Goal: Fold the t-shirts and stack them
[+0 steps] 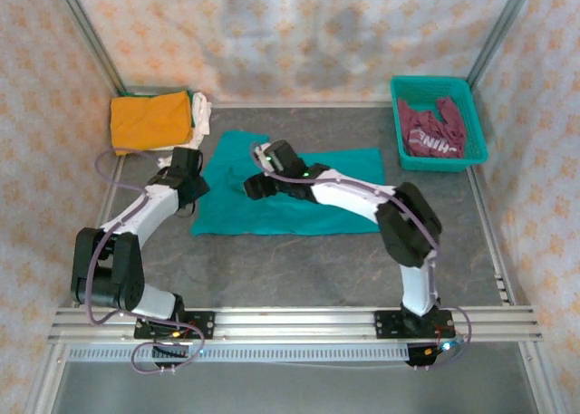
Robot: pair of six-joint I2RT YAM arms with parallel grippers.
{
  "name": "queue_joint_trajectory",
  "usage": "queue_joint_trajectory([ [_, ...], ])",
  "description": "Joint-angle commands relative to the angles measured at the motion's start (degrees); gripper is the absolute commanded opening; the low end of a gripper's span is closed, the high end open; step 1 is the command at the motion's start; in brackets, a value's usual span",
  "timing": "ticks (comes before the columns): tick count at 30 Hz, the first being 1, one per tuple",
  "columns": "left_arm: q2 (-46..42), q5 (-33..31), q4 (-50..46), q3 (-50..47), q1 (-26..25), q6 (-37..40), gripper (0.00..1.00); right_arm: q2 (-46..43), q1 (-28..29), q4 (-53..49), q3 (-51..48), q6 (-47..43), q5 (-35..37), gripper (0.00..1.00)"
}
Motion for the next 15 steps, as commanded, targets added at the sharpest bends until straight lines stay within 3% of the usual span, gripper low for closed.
queue_joint_trajectory([
  [1,-4.3,1.7,0.2,-4.1,0.5,-2.0,0.42,6.9,0.4,-5.9,7.6,-5.8,3.1,0.79],
  [4,-6.2,0.9,-0.6,-6.3,0.6,-1.4,0.43,10.9,1.7,-7.0,11.6,-9.3,7.4,0.85],
  [10,-5.5,2.1,-0.3,-8.0,0.7,-1.2,0.44,18.8,2.1,-12.9,21.2,-13.4,12.3,0.84],
  [12,-4.4,2.7,0.1,-7.7,0.7,-1.4,0.44,20.6,2.1,-14.0,23.7,-13.3,13.1,0.76],
  [14,-3.4,3.7,0.7,-7.4,0.7,-1.4,0.44,21.8,2.1,-14.6,25.6,-12.7,13.6,0.61],
  [15,-2.9,4.0,1.0,-7.1,0.7,-1.4,0.44,22.4,2.1,-14.8,26.6,-12.2,13.9,0.48],
])
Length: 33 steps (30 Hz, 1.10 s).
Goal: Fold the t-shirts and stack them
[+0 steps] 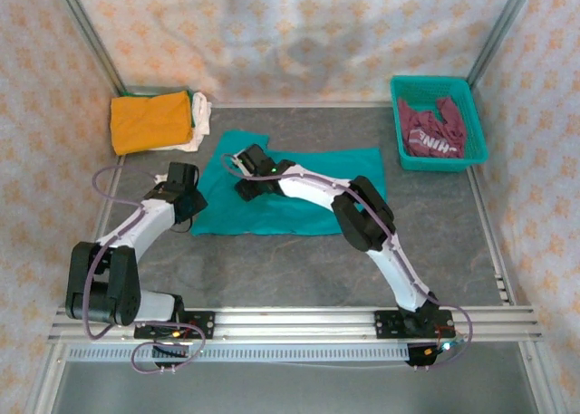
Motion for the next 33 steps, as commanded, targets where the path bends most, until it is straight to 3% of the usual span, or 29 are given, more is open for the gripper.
queue_joint_trajectory([
  [1,2.1,1.4,1.1,0.1,-0.1,-0.6,0.44,1.8,0.2,-3.4,4.1,-0.2,3.5,0.37],
  [3,2.9,1.2,0.8,0.7,-0.1,-0.5,0.44,1.8,0.1,-3.3,4.4,1.0,4.1,0.17],
  [4,3.1,1.0,0.6,0.7,-0.1,-0.5,0.44,1.6,-0.2,-3.2,4.3,1.8,4.3,0.14],
  [18,7.6,-2.1,0.0,0.5,-0.1,-1.4,0.44,1.3,-5.9,-0.9,1.4,13.1,1.4,0.14],
  [19,7.5,-2.2,0.0,0.5,-0.1,-1.4,0.44,1.3,-6.0,-1.0,1.3,13.0,1.1,0.17],
  [21,7.1,-2.2,-0.2,0.6,-0.1,-1.2,0.44,1.3,-6.0,-1.3,1.4,12.8,1.1,0.36],
  [24,5.9,-3.0,-0.8,1.0,-0.1,-0.6,0.44,1.3,-6.0,-1.6,1.4,13.1,0.1,0.39],
  [26,4.9,-4.5,-2.1,1.4,-0.1,-0.2,0.40,1.0,-6.0,-2.5,1.8,12.9,-0.6,0.47],
  [29,3.6,-6.6,-4.4,1.9,0.9,0.7,0.38,-2.2,-6.1,-3.6,0.8,14.6,1.5,0.47],
  [33,4.6,-3.6,-6.0,1.9,5.1,0.9,0.39,-9.1,-6.0,-1.0,-4.3,15.8,2.3,0.51],
])
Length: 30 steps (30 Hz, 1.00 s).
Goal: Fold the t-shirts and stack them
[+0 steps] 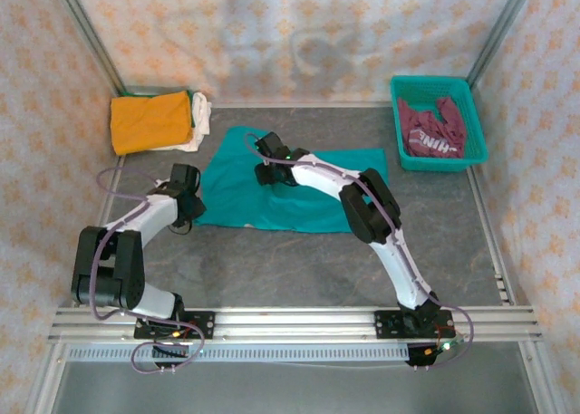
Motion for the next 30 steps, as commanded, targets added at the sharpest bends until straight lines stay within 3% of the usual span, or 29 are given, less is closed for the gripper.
queue_joint_trajectory([
  [1,0.1,0.2,-3.5,1.2,3.9,0.9,0.39,-9.5,0.1,1.4,-3.8,2.1,2.1,0.53],
  [9,-0.3,3.7,-3.2,0.4,6.9,1.3,0.39,-23.3,-1.7,8.0,-18.1,7.8,-3.1,0.53],
  [12,-5.1,3.5,-2.0,0.3,5.1,1.7,0.38,-24.4,-2.2,8.1,-19.1,9.8,-8.3,0.40],
  [15,-10.3,0.6,-2.4,2.6,-0.5,2.6,0.38,-23.7,-2.4,9.0,-19.8,12.2,-12.8,0.18],
  [19,-11.1,1.4,0.2,3.5,-3.9,1.1,0.30,-23.4,-4.8,17.0,-24.3,19.8,-18.7,0.00],
  [23,-6.6,3.8,3.1,2.1,-3.9,-1.4,0.25,-22.9,-6.5,17.0,-26.0,23.7,-19.5,0.00],
  [30,-0.8,6.9,4.3,-1.6,-1.9,-3.6,0.19,-30.4,-8.4,12.8,-37.9,28.0,-10.3,0.00],
])
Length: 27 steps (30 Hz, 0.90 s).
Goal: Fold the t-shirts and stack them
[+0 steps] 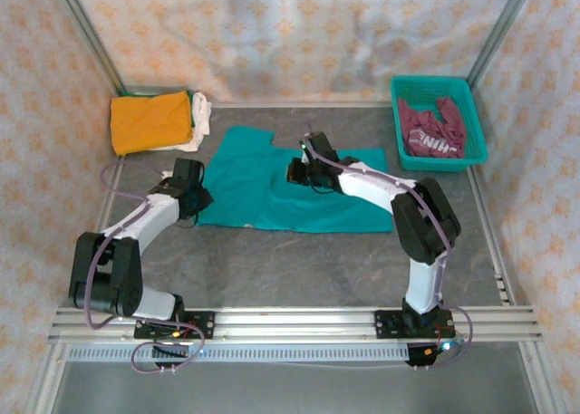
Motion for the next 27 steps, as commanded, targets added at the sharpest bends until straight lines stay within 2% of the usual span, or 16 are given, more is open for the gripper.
queue_joint_trajectory([
  [1,0.6,1.8,0.5,-3.3,2.5,-2.3,0.18,-5.8,-1.9,-2.5,-7.3,5.7,6.0,0.00],
  [6,0.4,2.5,-1.4,-7.7,5.7,-2.6,0.16,-10.9,-6.3,-4.4,-17.7,9.2,10.6,0.00],
  [12,0.1,4.1,-2.1,-11.4,9.7,-4.3,0.11,-16.0,-8.3,-10.2,-22.5,9.5,17.1,0.00],
  [15,-2.8,2.3,-3.7,-12.4,10.1,-5.1,0.11,-18.2,-9.4,-12.5,-25.1,9.8,20.8,0.00],
  [18,-7.8,1.5,-4.7,-12.5,10.0,-5.1,0.11,-21.0,-11.8,-12.7,-27.7,9.3,21.2,0.00],
  [21,-12.3,-1.3,-7.5,-9.6,8.5,-3.5,0.11,-23.2,-14.2,-13.2,-29.0,8.7,21.8,0.01],
  [23,-14.5,-4.2,-9.7,-6.1,5.7,-1.7,0.14,-23.4,-16.7,-13.4,-29.2,8.4,20.0,0.01],
  [27,-12.9,-6.3,-7.5,-0.2,-0.5,2.0,0.16,-21.7,-17.9,-11.5,-29.2,7.7,18.4,0.01],
])
